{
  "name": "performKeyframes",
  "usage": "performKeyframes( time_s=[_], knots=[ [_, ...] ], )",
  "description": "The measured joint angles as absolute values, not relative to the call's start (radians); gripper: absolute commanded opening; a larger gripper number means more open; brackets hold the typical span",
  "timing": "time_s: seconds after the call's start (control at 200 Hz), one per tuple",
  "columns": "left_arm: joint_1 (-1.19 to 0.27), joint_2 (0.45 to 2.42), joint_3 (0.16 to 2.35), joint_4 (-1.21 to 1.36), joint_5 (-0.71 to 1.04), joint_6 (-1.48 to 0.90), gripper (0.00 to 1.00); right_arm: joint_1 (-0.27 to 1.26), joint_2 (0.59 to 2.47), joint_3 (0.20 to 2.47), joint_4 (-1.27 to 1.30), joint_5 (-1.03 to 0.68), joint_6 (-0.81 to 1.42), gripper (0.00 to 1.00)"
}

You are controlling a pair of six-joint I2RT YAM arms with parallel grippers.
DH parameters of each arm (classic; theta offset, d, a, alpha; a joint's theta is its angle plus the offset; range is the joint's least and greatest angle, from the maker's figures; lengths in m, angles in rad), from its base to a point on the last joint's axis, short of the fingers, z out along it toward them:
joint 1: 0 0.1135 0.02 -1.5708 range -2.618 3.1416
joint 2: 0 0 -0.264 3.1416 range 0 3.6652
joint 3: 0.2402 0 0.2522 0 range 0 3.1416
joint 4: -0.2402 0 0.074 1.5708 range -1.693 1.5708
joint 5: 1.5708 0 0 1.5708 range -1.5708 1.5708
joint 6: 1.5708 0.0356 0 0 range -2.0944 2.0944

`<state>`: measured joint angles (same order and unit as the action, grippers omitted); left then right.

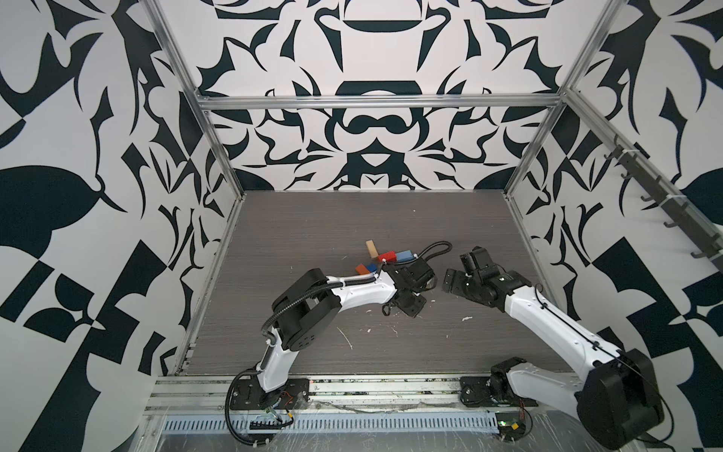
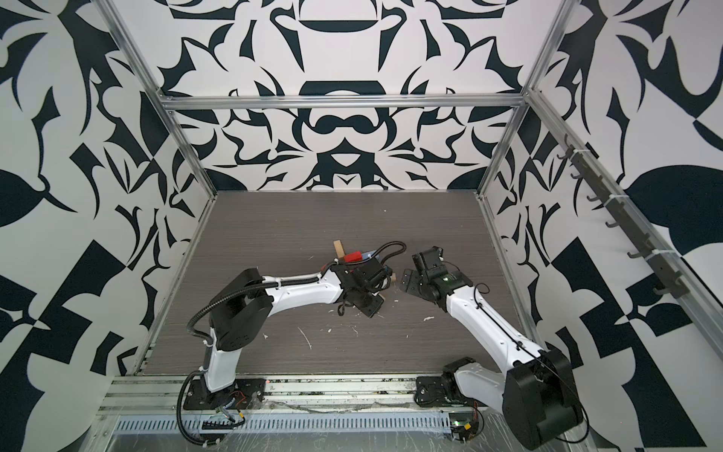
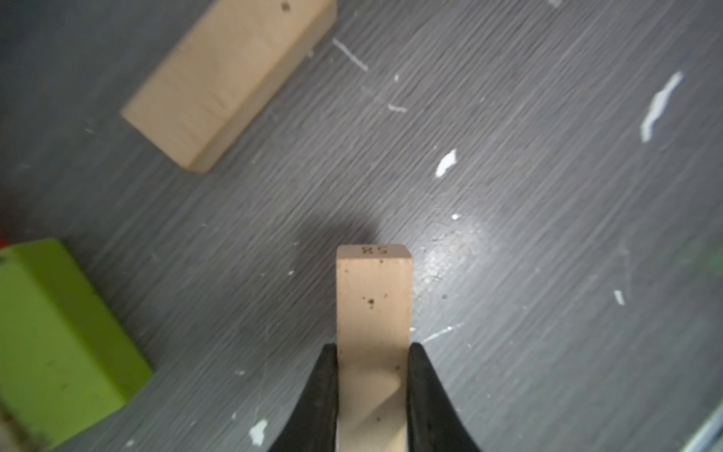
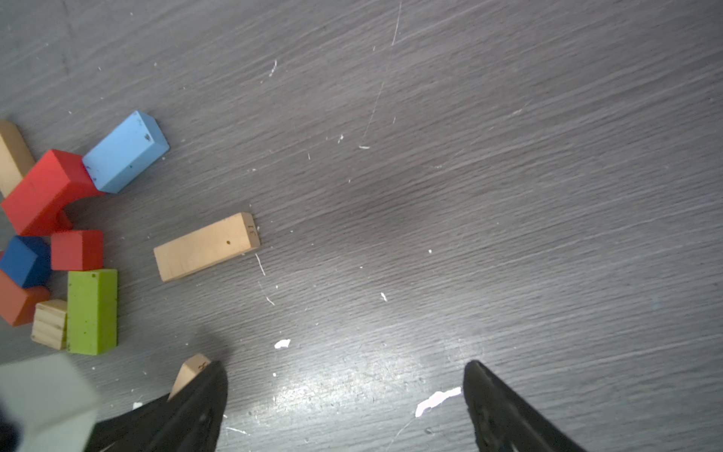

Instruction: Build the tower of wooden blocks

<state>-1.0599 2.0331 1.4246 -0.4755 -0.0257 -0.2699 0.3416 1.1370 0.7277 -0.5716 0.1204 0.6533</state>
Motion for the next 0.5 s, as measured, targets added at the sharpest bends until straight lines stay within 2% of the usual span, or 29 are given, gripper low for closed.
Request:
performKeyframes(
  time_s=[0.105, 0.245, 0.5],
  knots=[
    [-1.058, 2.045, 1.427, -0.475, -0.021, -0.286, 0.24, 0.342, 1.131, 0.719, -0.58, 0.119, 0.654, 0.97],
    [-1.059, 2.053, 1.428, -0.471, -0.02, -0.308, 0.34, 0.342, 1.126, 0.713, -0.587, 0.117, 0.655, 0.98],
    [-1.06, 2.046, 1.421, -0.45, -0.003, -0.354, 0.64, 0.342, 1.129, 0.708, -0.587, 0.09, 0.64, 0.98]
  ],
)
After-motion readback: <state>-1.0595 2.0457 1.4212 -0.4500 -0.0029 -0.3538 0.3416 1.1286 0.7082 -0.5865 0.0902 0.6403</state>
